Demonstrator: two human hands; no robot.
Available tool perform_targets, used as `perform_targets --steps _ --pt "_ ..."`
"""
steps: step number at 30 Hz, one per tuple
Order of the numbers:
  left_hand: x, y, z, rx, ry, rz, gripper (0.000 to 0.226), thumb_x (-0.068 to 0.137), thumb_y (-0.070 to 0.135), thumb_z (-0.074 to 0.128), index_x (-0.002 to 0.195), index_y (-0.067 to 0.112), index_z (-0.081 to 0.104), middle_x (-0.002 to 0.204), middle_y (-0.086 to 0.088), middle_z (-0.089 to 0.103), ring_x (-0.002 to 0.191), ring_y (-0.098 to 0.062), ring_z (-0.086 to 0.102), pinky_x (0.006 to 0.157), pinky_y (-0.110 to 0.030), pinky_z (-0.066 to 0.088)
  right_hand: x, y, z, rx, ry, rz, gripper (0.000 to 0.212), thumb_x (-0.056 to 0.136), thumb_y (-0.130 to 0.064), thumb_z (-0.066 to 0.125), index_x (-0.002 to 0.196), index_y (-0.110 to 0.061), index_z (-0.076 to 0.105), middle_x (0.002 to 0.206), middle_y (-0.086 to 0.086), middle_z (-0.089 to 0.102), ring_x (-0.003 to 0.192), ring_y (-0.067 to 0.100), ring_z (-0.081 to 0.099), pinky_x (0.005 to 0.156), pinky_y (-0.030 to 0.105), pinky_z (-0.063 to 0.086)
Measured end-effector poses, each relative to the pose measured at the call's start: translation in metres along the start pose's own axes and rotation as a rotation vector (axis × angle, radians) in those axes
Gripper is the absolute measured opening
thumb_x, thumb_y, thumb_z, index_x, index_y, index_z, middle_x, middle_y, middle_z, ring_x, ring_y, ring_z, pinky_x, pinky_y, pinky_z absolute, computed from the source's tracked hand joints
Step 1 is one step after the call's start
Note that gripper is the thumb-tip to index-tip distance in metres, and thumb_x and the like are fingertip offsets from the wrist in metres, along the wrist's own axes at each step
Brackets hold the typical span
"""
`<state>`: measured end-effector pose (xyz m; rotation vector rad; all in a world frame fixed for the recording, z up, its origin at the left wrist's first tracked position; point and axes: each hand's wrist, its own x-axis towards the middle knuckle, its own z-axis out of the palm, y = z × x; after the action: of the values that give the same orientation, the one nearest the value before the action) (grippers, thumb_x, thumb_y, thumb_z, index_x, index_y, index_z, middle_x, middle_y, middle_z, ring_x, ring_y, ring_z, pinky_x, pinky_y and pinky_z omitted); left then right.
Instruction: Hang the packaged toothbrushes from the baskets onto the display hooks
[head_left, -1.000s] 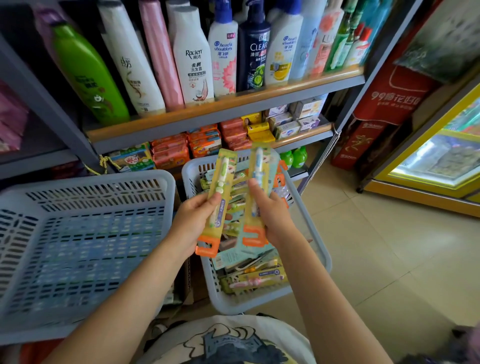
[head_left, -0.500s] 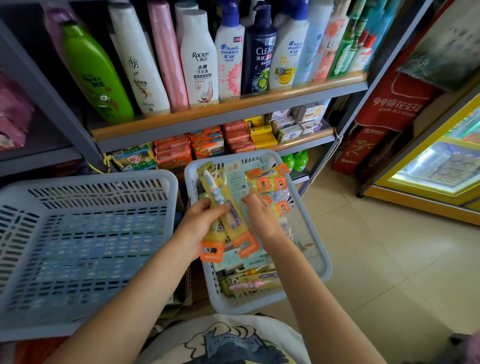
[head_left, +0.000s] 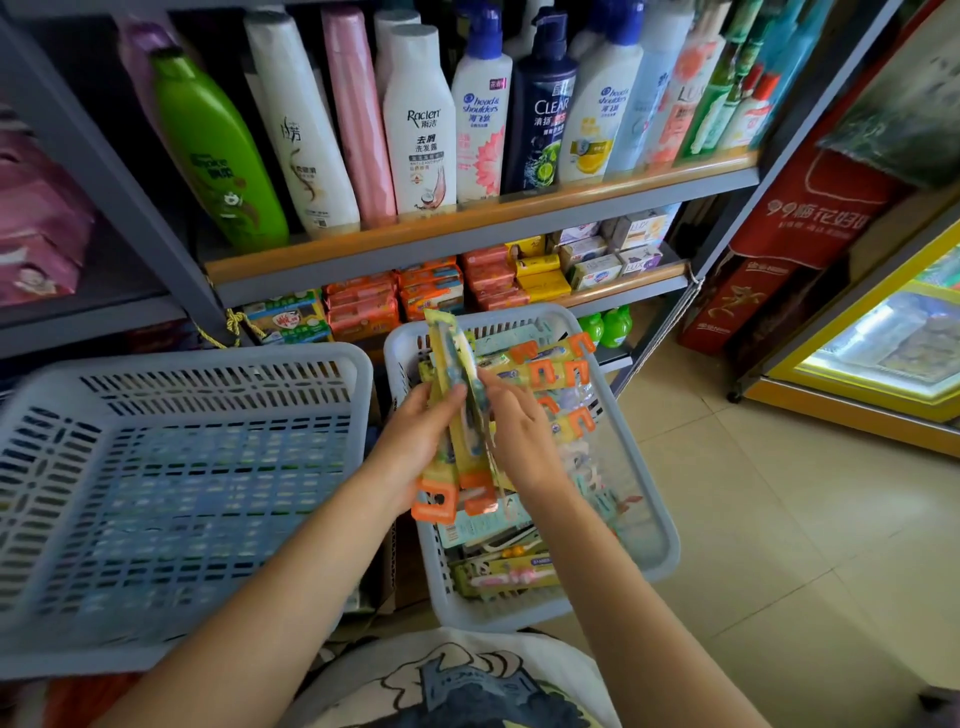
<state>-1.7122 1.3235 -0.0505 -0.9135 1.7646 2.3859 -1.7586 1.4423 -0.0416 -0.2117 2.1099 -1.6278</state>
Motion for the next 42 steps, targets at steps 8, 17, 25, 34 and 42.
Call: perform_targets --steps 8,17,25,34,42 --pt "-0.001 0.003 -0.004 -0.038 0.039 -0.008 0.025 0.094 0.034 0.069 0.116 0.022 0.069 0.099 -0.009 0.078 0.085 -0.027 0.076 0.064 -0.036 0.061 0.004 0.009 -0.003 0.142 -0.065 -0.071 0.015 0.093 -0.009 0.072 0.108 -0.011 0.069 0.086 0.002 0.066 0.076 0.009 0.062 0.070 0.021 0.053" --pt "0.000 0.005 0.001 -0.113 0.111 -0.075 0.036 0.091 0.047 0.069 0.118 0.024 0.069 0.105 -0.008 0.077 0.098 -0.030 0.074 0.092 -0.052 0.057 0.006 0.021 -0.006 0.187 -0.323 0.164 0.050 0.090 -0.051 0.070 0.127 -0.018 0.061 0.115 0.007 0.073 0.106 0.027 0.071 0.094 0.047 0.057" --pt "-0.009 0.012 -0.007 0.399 -0.015 0.192 0.073 0.091 0.059 0.060 0.150 0.025 0.034 0.145 0.019 0.042 0.117 0.018 0.046 0.098 -0.005 0.038 0.015 0.031 -0.028 0.116 -0.343 0.187 0.056 0.082 -0.052 0.078 0.126 -0.019 0.064 0.117 0.010 0.073 0.106 0.031 0.069 0.099 0.055 0.053" --pt "0.008 0.035 -0.008 1.923 -0.434 0.618 0.084 0.075 0.059 0.077 0.147 0.033 0.040 0.157 0.007 0.037 0.153 -0.021 0.019 0.123 -0.049 -0.008 0.035 -0.011 -0.060 -0.613 -0.777 0.126 0.024 0.093 -0.035 0.072 0.108 -0.016 0.071 0.107 0.005 0.073 0.097 0.022 0.068 0.091 0.036 0.051" --pt "0.020 0.020 -0.020 1.665 -0.194 0.249 0.037 0.082 0.043 0.071 0.109 0.021 0.058 0.093 0.003 0.061 0.082 -0.020 0.061 0.062 -0.036 0.047 0.055 -0.004 -0.069 -0.674 -0.210 -0.052 0.052 0.079 -0.065 0.073 0.103 -0.018 0.071 0.097 0.000 0.069 0.091 0.020 0.065 0.083 0.037 0.054"
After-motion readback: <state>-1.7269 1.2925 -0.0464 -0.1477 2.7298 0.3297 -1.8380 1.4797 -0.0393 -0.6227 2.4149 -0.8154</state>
